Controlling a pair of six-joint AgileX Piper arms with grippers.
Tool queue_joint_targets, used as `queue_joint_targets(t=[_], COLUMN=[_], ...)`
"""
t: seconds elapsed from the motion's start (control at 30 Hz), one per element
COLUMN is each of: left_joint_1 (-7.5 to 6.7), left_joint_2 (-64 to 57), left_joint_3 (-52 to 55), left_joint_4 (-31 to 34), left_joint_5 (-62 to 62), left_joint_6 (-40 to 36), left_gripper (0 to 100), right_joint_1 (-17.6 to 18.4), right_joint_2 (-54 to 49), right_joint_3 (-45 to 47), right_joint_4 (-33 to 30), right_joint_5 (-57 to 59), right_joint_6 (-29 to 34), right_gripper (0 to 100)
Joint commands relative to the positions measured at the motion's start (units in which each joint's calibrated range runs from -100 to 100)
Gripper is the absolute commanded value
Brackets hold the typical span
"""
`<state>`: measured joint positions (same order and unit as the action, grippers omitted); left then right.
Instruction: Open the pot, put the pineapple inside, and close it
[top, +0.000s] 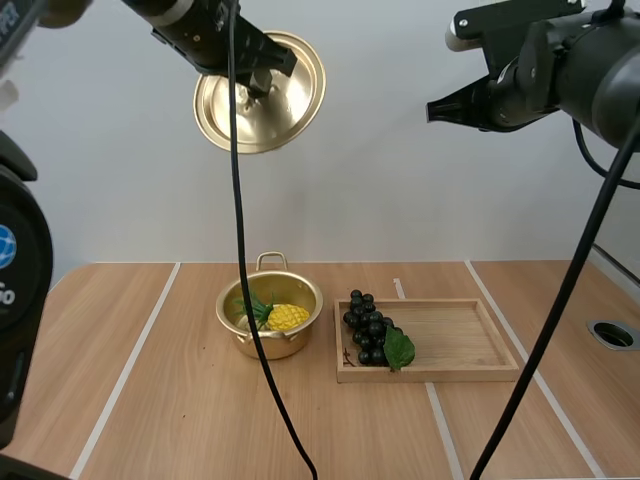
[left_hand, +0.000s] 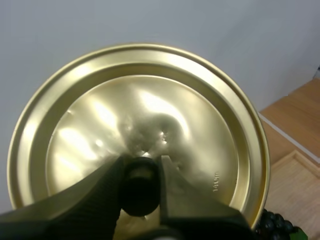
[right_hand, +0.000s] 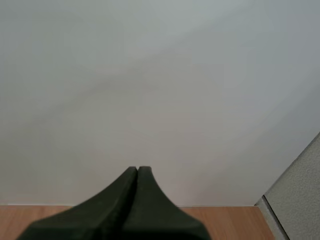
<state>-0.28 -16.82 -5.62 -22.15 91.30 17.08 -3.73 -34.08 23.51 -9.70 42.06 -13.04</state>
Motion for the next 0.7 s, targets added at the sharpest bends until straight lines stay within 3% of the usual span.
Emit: queue_joint_targets(t=[0.0, 0.33, 0.67], left_joint_1=[-0.06, -0.06, -0.06], left_joint_2=[-0.1, 1.0, 5.6], left_joint_3=[4.6, 20.5, 25.7], left_joint_4=[-1.3, -1.3, -1.4], left_joint_5=[-2.7, -8.8, -10.6], left_joint_6=[0.2, 2.1, 2.8], left_gripper=[0, 0, 0], right_joint_1=[-0.2, -0.2, -0.2], right_joint_2=[0.4, 0.4, 0.7], right_joint_3=[2.2, 11.7, 14.7], right_joint_4=[1.3, 1.0, 1.1], right_joint_5=[-0.1, -9.8, -13.0], right_joint_6=[-0.5, -0.5, -0.5], right_gripper=[0, 0, 0])
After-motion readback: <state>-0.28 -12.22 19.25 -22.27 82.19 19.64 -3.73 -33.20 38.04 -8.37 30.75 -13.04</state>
